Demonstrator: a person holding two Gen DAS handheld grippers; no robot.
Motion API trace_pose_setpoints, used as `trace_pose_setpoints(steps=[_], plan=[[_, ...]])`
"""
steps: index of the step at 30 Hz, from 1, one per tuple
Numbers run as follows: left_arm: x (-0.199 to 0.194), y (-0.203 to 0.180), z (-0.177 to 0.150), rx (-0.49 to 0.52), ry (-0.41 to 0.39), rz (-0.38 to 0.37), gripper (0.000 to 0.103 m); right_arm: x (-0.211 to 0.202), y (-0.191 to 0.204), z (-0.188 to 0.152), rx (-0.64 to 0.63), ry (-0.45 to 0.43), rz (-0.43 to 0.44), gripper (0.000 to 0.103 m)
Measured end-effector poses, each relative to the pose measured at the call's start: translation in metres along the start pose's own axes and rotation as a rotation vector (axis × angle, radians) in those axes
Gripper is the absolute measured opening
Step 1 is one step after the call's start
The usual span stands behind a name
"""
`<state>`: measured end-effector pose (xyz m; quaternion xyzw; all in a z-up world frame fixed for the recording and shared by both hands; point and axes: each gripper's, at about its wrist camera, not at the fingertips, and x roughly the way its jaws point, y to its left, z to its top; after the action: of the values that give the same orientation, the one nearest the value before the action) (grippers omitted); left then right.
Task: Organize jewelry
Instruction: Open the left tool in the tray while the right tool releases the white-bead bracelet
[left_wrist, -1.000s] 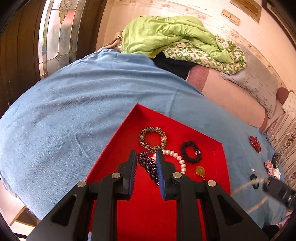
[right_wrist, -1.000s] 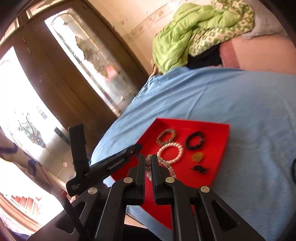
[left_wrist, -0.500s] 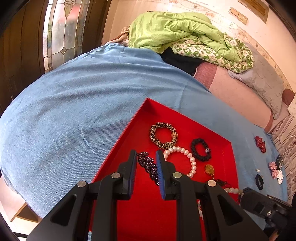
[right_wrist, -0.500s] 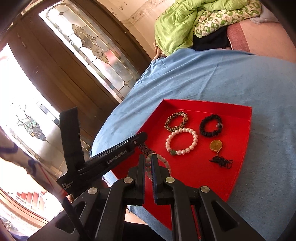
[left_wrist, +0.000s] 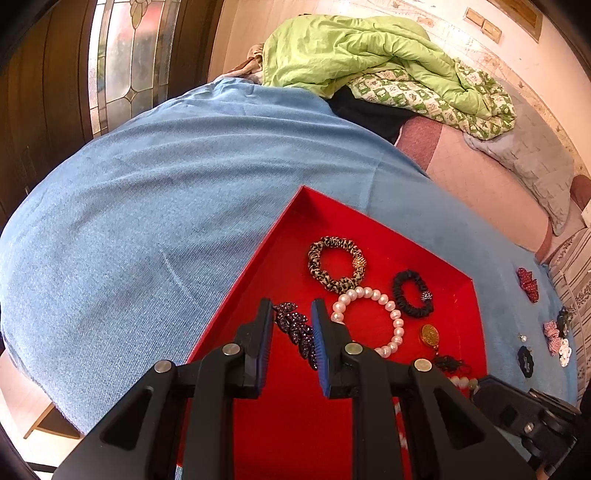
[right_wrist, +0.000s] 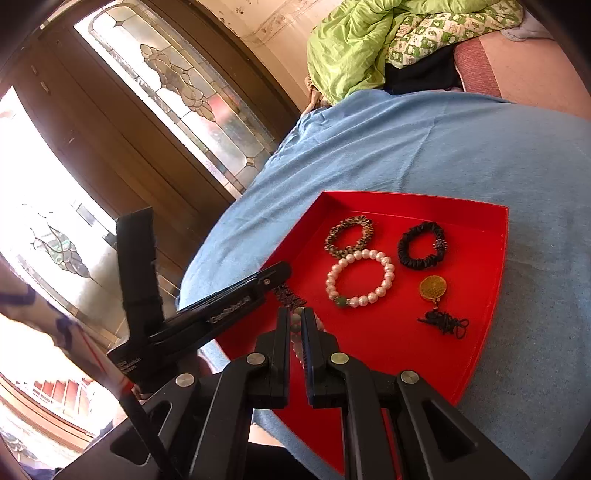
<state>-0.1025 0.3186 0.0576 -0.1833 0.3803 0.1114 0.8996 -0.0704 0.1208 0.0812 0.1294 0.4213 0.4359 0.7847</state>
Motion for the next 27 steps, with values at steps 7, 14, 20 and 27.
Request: trace_pose_setpoints(steps=[7, 14, 20, 27], plan=[[0.003, 0.0, -0.001, 0.007, 0.014, 0.003, 0.019, 0.003, -0.021, 0.0, 0.023, 0.002, -0.067, 0.007], [0.007, -0.001, -0.003, 0.012, 0.031, 0.004, 0.019, 0.001, -0.036, 0.002, 0.041, -0.005, -0.109, 0.007], [0.015, -0.001, -0.002, 0.014, 0.053, 0.013, 0.019, 0.005, -0.047, 0.004, 0.05, 0.013, -0.18, 0.007], [0.02, -0.004, -0.002, 0.018, 0.067, 0.025, 0.019, 0.014, -0.05, 0.008, 0.053, 0.023, -0.206, 0.007]])
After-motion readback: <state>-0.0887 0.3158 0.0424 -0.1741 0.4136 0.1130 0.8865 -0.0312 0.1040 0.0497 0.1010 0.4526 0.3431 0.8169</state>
